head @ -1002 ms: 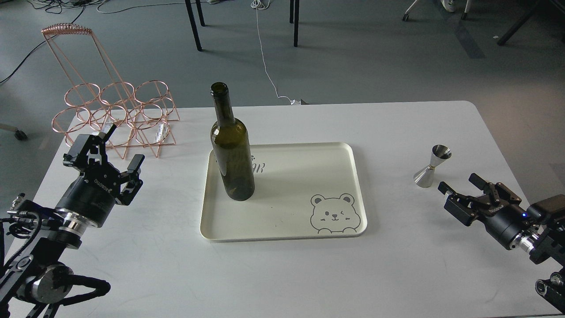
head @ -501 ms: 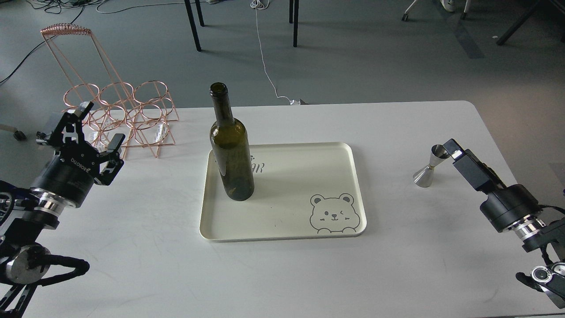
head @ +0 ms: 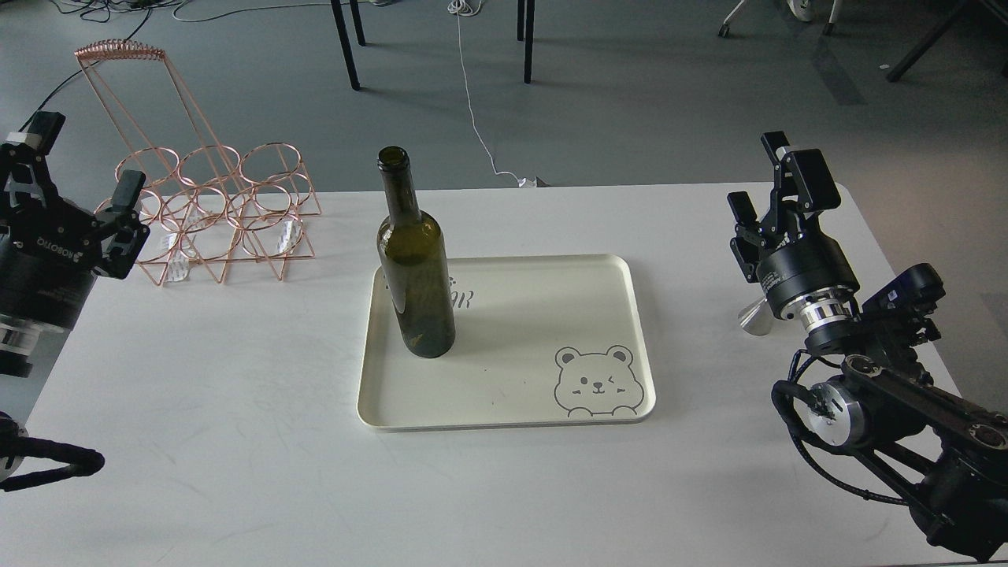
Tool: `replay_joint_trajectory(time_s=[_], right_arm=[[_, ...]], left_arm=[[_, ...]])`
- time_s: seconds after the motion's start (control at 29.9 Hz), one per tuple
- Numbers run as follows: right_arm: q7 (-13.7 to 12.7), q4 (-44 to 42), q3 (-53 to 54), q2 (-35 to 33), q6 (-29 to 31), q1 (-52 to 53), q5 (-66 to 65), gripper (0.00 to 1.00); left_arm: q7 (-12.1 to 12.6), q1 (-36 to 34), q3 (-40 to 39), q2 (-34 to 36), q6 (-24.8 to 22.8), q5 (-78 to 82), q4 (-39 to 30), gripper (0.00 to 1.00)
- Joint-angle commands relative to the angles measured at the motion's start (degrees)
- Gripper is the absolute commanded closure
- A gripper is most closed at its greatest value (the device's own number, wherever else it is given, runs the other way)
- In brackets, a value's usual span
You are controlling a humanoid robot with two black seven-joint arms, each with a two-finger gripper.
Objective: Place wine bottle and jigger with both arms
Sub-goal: 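Reach the left gripper to the wine bottle neck and grasp it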
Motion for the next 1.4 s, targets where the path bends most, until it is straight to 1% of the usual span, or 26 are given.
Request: replay_joint_trajectory(time_s=[0.0, 0.07, 0.13, 0.23, 0.3, 0.4, 0.53, 0.67, 0.8, 0.9, 1.07, 1.37], right_arm=[[0.0, -7.2, 0.4, 2.6, 13.6, 0.0, 0.7, 0.01], [0.0, -10.1, 0.5, 2.5, 22.1, -0.5, 0.6, 0.01], [0.0, -12.0, 0.5, 2.4, 26.9, -0.7, 0.5, 0.01], [0.0, -12.7, 0.6, 2.4, 26.7, -0.8, 0.5, 0.01], [0.0, -12.7, 0.6, 2.5, 26.7, -0.9, 0.5, 0.01], [0.0, -12.7, 0.7, 2.7, 26.6, -1.2, 0.5, 0.01], [0.0, -12.7, 1.0, 2.8, 26.0, -1.3, 0.4, 0.01], [0.0, -12.7, 0.9, 2.8, 26.0, -1.5, 0.4, 0.01], [0.0, -12.7, 1.0, 2.8, 26.0, -1.5, 0.4, 0.01], [0.0, -12.7, 1.1, 2.8, 25.9, -1.5, 0.4, 0.01], [0.0, -12.7, 1.0, 2.8, 25.9, -1.6, 0.4, 0.01], [0.0, -12.7, 1.0, 2.8, 24.5, -1.6, 0.4, 0.01]], left_arm=[[-0.2, 0.4, 0.5, 1.0, -0.6, 10.8, -2.8, 0.02], [-0.2, 0.5, 0.5, 1.1, -0.6, 19.3, -4.3, 0.02], [-0.2, 0.5, 0.5, 1.4, -0.6, 28.2, -5.6, 0.02], [-0.2, 0.4, 0.7, 3.6, -0.1, 44.7, -7.8, 0.02], [-0.2, -0.5, 0.7, 3.9, 0.4, 56.5, -9.1, 0.02], [-0.2, -3.3, 0.9, 4.1, 3.3, 67.9, -9.3, 0.02], [-0.2, -8.1, 3.0, 5.0, 4.2, 71.1, -9.7, 0.02], [-0.2, -13.2, 8.1, 6.4, 5.0, 76.3, -10.3, 0.02], [-0.2, -17.6, 12.4, 5.8, 6.1, 79.3, -9.6, 0.02], [-0.2, -20.4, 14.0, 2.9, 6.1, 79.3, -8.1, 0.02], [-0.2, -22.3, 14.2, -2.3, 6.0, 79.3, -4.7, 0.02], [-0.2, -24.5, 17.7, -5.6, 5.7, 79.3, -4.2, 0.02]])
